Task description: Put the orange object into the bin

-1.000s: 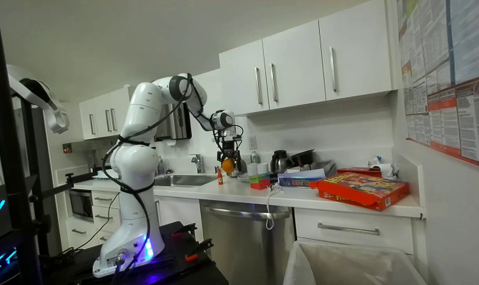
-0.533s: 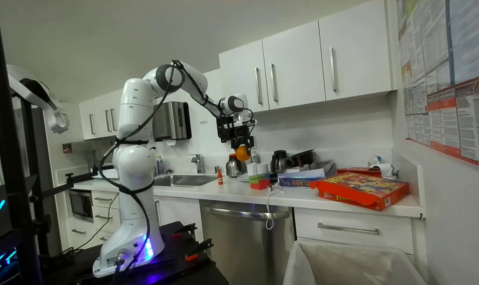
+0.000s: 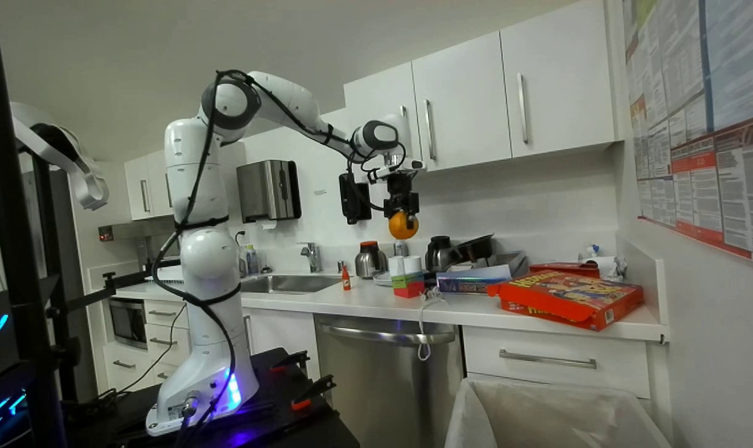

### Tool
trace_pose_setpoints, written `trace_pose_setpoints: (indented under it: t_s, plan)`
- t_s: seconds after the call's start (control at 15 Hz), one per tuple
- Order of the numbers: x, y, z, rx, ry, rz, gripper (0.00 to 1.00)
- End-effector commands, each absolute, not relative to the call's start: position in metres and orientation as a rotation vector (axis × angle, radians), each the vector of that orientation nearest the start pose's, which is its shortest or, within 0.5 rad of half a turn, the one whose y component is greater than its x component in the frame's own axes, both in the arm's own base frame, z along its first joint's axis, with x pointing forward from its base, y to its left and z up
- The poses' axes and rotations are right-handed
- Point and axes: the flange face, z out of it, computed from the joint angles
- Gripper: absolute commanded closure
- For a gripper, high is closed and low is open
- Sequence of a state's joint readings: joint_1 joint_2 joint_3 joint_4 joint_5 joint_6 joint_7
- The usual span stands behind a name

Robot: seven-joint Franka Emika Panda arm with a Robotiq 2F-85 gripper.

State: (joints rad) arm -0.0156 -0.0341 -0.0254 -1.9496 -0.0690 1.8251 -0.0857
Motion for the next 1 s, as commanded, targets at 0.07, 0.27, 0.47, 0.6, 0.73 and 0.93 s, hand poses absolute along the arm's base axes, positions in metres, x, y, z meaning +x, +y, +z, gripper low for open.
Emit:
trace_pose_setpoints:
  t_s: [0.07, 0.27, 0.47, 0.6, 0.73, 0.93]
  plan:
    - [0.489, -0.097, 0.522, -3.170, 0.187, 0.091, 0.42]
    - [0.469, -0.138, 0.522, -3.148, 0.339, 0.079, 0.42]
    - [0.457, -0.172, 0.517, -3.131, 0.466, 0.087, 0.42]
    - [0.452, -0.188, 0.511, -3.115, 0.539, 0.095, 0.42]
    - [0.449, -0.205, 0.506, -3.099, 0.609, 0.108, 0.42]
    - [0.447, -0.232, 0.496, -3.072, 0.693, 0.134, 0.42]
